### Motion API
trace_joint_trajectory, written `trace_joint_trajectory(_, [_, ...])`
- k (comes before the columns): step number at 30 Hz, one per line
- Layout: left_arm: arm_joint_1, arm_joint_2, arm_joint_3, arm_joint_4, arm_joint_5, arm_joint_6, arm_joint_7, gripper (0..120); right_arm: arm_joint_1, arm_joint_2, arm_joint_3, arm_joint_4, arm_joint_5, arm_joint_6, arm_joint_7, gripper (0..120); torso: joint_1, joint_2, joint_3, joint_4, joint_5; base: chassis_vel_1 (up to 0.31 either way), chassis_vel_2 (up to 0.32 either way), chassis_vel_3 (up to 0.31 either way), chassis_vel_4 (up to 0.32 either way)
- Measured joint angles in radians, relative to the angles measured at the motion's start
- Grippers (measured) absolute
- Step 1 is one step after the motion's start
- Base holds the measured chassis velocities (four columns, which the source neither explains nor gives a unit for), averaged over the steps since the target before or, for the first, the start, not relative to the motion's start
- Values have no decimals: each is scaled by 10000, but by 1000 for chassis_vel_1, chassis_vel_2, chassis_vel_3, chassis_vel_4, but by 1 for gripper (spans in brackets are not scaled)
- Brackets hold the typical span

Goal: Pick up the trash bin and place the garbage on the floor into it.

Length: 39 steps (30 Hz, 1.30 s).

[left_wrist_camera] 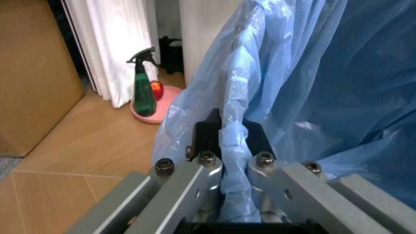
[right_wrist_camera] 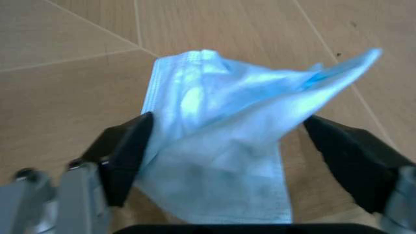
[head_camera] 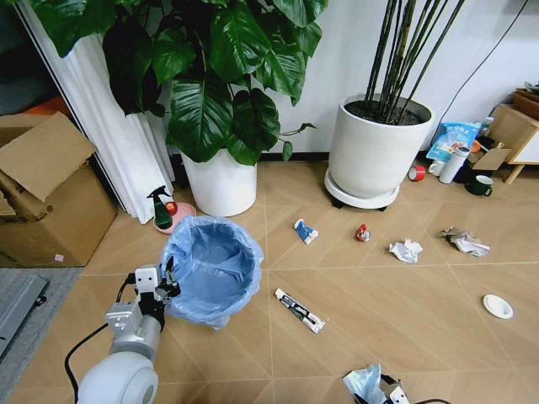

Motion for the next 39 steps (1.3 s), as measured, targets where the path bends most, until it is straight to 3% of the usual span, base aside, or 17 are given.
trace_joint_trajectory(8, [12,11,3,0,26,10,-9,0,229,95,29,-259,17,47,-106,54,0,0,-1,0,-4,0,0,0,0])
trace_joint_trajectory(10, [15,26,6,0,29,13,-12,0,321,136,27,-373,24,63,-121,43,-1,1,-1,0,-4,0,0,0,0])
trace_joint_trajectory(12, [16,30,7,0,31,13,-12,0,341,145,27,-404,24,74,-123,41,0,1,-1,0,-3,0,0,0,0])
trace_joint_trajectory(18, [33,52,8,22,31,16,-13,0,380,236,56,-521,28,142,-57,15,-1,1,-2,2,-6,0,0,0,0])
trace_joint_trajectory(20, [34,64,8,28,29,16,-13,0,380,257,63,-522,36,151,0,12,-1,1,-1,1,-5,0,0,0,0])
trace_joint_trajectory(23, [35,127,6,37,-23,18,-10,0,298,336,66,-328,174,105,243,0,0,0,1,0,8,0,0,0,0])
trace_joint_trajectory(31, [-80,359,-2,134,-304,133,6,0,-75,253,250,1528,1286,-569,685,0,0,-2,1,0,0,0,0,0,0])
trace_joint_trajectory(36, [-292,827,42,224,-744,478,-20,0,-62,-138,527,3900,2470,-1509,1151,0,0,-2,1,-1,-1,0,0,0,0])
trace_joint_trajectory(39, [-321,1005,44,231,-938,712,-17,0,94,-270,564,4666,2792,-1849,1346,0,1,-2,1,1,-3,0,0,0,0])
